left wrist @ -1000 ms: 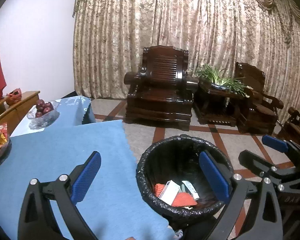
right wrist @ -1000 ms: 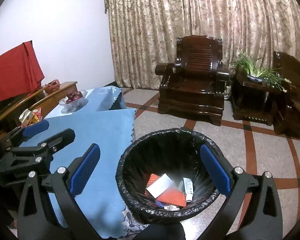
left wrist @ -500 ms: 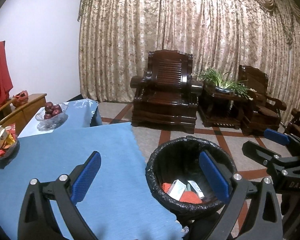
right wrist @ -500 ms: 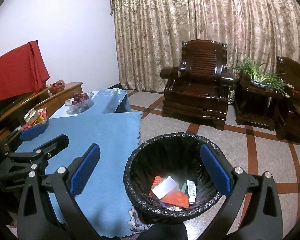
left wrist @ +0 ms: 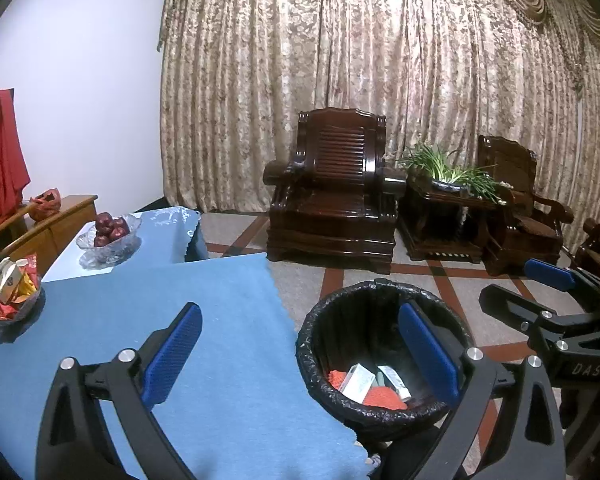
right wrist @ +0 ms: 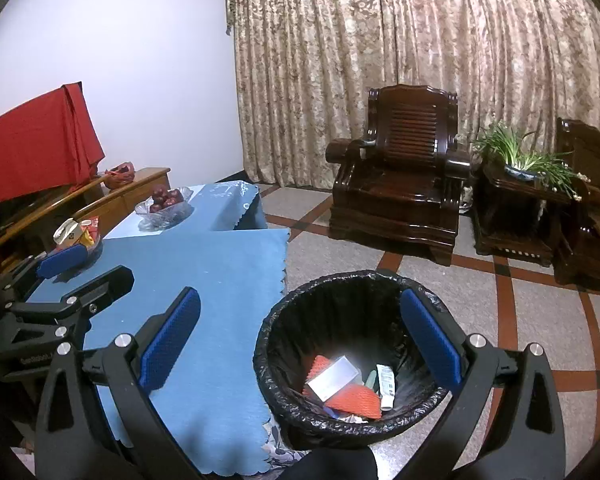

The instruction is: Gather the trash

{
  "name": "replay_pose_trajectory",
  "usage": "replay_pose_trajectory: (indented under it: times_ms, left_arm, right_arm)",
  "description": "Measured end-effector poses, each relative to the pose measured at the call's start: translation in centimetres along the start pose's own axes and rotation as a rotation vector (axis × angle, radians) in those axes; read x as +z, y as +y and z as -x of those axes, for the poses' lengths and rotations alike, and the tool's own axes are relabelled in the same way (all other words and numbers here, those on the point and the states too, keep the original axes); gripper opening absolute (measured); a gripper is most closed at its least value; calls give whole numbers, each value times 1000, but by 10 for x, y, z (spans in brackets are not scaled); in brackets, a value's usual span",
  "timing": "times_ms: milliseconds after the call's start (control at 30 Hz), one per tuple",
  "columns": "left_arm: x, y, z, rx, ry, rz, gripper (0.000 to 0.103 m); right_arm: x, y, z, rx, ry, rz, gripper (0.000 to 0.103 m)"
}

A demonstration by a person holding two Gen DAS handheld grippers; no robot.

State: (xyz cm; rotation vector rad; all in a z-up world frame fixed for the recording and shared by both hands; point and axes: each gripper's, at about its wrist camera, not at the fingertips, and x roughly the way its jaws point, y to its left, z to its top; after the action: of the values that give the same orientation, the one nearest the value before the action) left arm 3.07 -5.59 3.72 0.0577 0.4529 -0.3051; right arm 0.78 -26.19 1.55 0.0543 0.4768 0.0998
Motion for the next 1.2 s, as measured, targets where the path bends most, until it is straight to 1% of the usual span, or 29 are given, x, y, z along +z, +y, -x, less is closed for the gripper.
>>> replay_pose_trajectory:
  times_ms: [1200]
  left_arm:
    - [1, 2, 2, 0, 5, 0, 97]
  right_arm:
    - [1, 7, -1, -2, 4, 1, 97]
